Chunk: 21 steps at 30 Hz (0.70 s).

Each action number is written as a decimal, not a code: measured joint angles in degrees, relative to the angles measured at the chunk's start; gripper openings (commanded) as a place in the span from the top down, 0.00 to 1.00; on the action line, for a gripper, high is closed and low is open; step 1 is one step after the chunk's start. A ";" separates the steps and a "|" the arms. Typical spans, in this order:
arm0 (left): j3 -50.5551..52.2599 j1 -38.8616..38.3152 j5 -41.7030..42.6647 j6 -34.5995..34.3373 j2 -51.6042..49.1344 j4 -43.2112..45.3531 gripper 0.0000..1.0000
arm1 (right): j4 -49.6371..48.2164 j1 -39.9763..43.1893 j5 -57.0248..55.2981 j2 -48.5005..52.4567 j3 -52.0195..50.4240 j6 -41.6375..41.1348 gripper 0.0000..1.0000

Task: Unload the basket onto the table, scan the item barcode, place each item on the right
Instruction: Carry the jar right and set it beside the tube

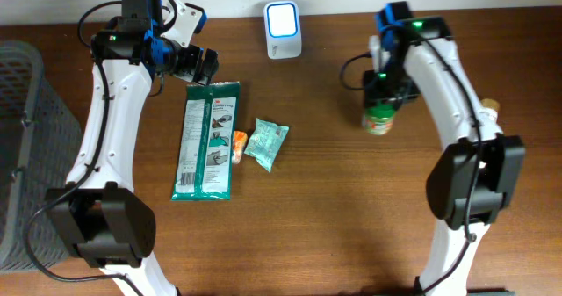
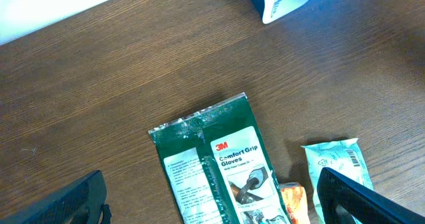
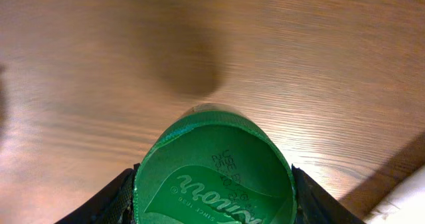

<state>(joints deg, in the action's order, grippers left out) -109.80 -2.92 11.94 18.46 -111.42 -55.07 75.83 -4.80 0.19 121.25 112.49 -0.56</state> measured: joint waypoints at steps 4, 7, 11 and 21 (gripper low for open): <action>0.00 0.00 0.00 0.00 0.00 0.00 0.01 | -1.75 6.43 -1.70 0.00 -0.17 -0.09 0.48; 0.02 0.00 0.00 0.00 0.00 0.00 0.01 | -2.84 11.47 -3.80 0.02 -0.17 -0.11 0.48; 0.00 0.00 0.00 0.00 0.00 0.02 0.01 | -7.39 16.61 -4.90 0.02 -2.01 -0.07 0.48; 0.02 0.00 0.00 0.00 0.00 0.00 0.01 | -14.43 20.39 -5.51 0.74 -9.16 -0.24 0.40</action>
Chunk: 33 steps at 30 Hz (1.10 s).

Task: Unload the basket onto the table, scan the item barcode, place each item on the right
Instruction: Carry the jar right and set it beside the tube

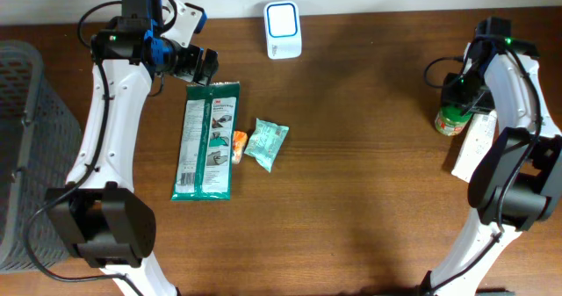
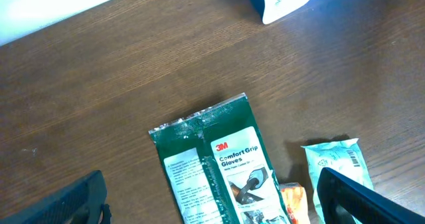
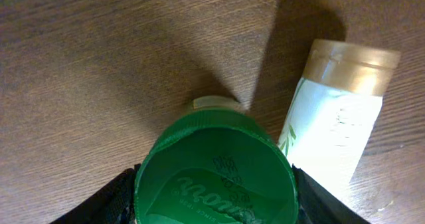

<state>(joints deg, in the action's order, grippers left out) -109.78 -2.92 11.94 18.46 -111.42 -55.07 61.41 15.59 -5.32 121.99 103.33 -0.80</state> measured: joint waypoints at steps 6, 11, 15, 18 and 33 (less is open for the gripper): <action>0.00 0.00 0.00 0.00 0.00 0.00 0.01 | 0.31 0.00 0.00 0.00 -0.28 -0.04 0.32; 0.00 0.00 0.00 0.00 0.00 0.02 0.01 | 3.58 0.00 0.02 0.00 -0.79 -0.15 0.22; 0.00 0.00 0.00 0.00 0.00 0.00 0.01 | 8.02 0.00 0.44 -0.04 2.45 -0.09 0.20; -0.02 0.00 0.00 0.00 0.00 0.00 0.01 | 12.66 -0.04 1.09 -1.05 7.21 -0.09 0.20; -0.02 0.00 0.00 0.00 0.00 0.02 0.01 | 17.92 -10.54 24.17 -6.91 11.54 0.63 0.30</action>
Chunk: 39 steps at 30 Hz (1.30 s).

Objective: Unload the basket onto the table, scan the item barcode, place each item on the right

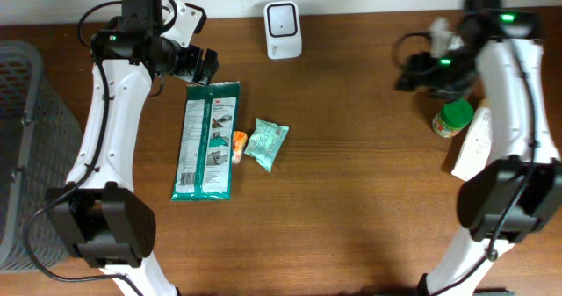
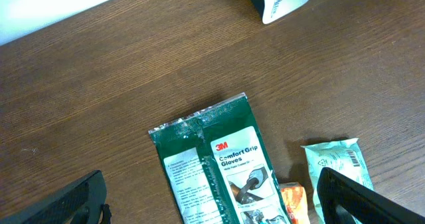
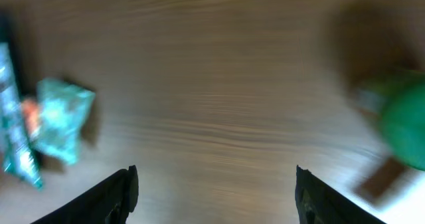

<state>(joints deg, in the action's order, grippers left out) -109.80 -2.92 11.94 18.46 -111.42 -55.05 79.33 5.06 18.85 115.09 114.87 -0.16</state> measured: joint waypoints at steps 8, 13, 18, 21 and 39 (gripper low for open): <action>0.00 0.00 0.00 0.00 0.00 -0.02 0.01 | -8.98 -17.59 3.13 2.89 -3.10 -12.46 0.40; 0.02 0.00 -0.02 0.00 0.00 -0.04 0.01 | -17.81 -25.35 3.39 6.73 -8.28 -18.67 0.56; 0.00 0.00 -0.02 0.00 0.00 0.00 0.01 | -28.22 -32.72 3.61 9.11 -9.90 -21.81 0.77; 0.00 0.00 0.00 0.00 0.00 -0.02 0.01 | -30.56 -36.09 3.56 9.79 -9.90 -23.82 0.86; 0.02 0.00 0.00 0.00 0.00 -0.02 0.01 | -23.76 -42.21 3.56 14.43 -10.86 -27.56 0.93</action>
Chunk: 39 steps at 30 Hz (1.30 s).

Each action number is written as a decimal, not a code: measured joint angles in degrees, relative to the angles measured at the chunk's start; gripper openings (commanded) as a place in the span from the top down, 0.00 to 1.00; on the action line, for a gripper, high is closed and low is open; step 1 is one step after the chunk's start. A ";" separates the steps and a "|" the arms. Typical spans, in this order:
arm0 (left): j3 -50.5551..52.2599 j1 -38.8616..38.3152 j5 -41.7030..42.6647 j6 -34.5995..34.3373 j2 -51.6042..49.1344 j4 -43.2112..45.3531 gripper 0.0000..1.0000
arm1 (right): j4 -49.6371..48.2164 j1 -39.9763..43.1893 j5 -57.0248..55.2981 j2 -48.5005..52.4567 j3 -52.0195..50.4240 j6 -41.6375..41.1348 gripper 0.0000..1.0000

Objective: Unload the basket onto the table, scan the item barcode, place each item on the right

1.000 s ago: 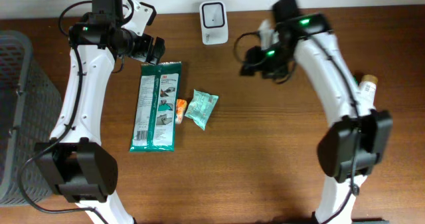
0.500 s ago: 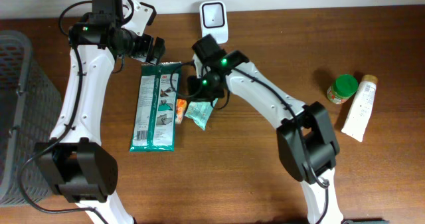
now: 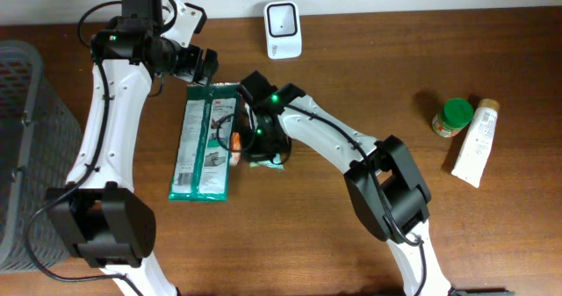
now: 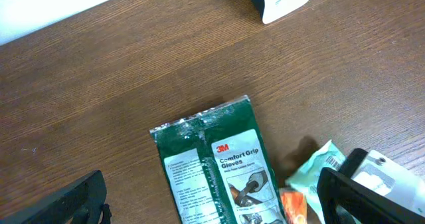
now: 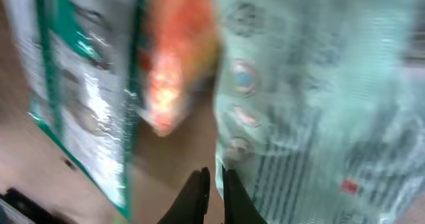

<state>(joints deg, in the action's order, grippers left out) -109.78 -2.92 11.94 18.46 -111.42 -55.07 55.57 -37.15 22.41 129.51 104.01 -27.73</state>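
Observation:
A white barcode scanner (image 3: 283,18) stands at the back edge of the table, also seen in the left wrist view. A teal snack packet (image 3: 270,148) with a printed barcode lies mid-table, and it fills the right wrist view (image 5: 312,104). My right gripper (image 3: 261,145) reaches across to it, its fingertips (image 5: 214,184) pinched on the packet's edge. The packet (image 4: 317,165) looks tilted up at that corner. My left gripper (image 3: 204,64) hangs open above the top of the green gloves pack (image 4: 219,164), holding nothing.
A small orange item (image 3: 235,143) lies between the gloves pack (image 3: 205,140) and the packet. A green-lidded jar (image 3: 450,118) and a white tube (image 3: 474,143) sit at the far right. A grey mesh basket (image 3: 22,147) stands at the left edge.
My right gripper was open near the jar at the right. It is now across the table, shut on the teal packet's edge, and the packet has tilted. The left arm has not moved.
My right gripper first held the green-lidded jar to the right of the lit scanner. Then it had the jar at the far right beside the white tube. Then the jar stood free and the gripper was open. Now it grips the teal packet.

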 measured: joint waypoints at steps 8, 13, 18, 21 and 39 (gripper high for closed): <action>0.00 0.00 0.00 0.00 0.00 0.00 0.01 | 9.01 5.09 -2.08 0.00 -0.04 4.13 0.93; -0.02 0.00 0.00 0.00 0.00 0.00 0.01 | 10.73 10.34 -4.39 0.00 -0.07 6.10 0.92; -0.02 0.00 0.00 0.00 0.00 0.00 0.01 | 10.91 14.38 -3.32 -0.04 -0.09 10.60 0.79; 0.00 0.00 0.00 0.00 0.00 0.00 0.01 | 11.39 14.60 -2.40 -0.74 -0.09 13.86 0.73; -0.02 0.00 0.00 0.00 0.00 0.00 0.01 | 0.07 2.67 2.73 -2.78 0.00 19.21 0.96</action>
<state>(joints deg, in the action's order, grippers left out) -109.80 -2.92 11.94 18.46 -111.42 -55.07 55.64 -34.48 25.15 126.74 104.01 -8.51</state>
